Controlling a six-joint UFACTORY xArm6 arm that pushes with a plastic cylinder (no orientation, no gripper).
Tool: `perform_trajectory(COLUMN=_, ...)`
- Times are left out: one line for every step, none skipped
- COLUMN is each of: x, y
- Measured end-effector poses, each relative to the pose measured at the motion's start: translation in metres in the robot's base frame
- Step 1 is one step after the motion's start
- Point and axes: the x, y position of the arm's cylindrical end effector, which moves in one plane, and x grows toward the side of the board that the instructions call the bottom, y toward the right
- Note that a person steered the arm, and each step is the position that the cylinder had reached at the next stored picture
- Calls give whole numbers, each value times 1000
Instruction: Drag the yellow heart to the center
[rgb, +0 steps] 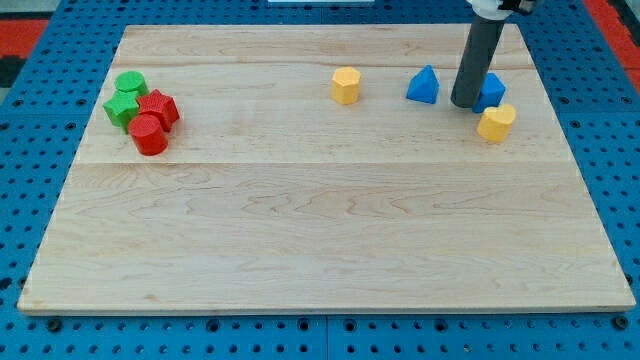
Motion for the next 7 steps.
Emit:
perform_trajectory(x=16, y=-22)
perform_trajectory(x=44, y=-51)
perform_trajectory(x=97, y=-38)
perform_trajectory(x=98, y=24)
perform_trajectory(x=57, y=80)
perform_trajectory(x=25, y=68)
perform_trajectory(x=62, y=0)
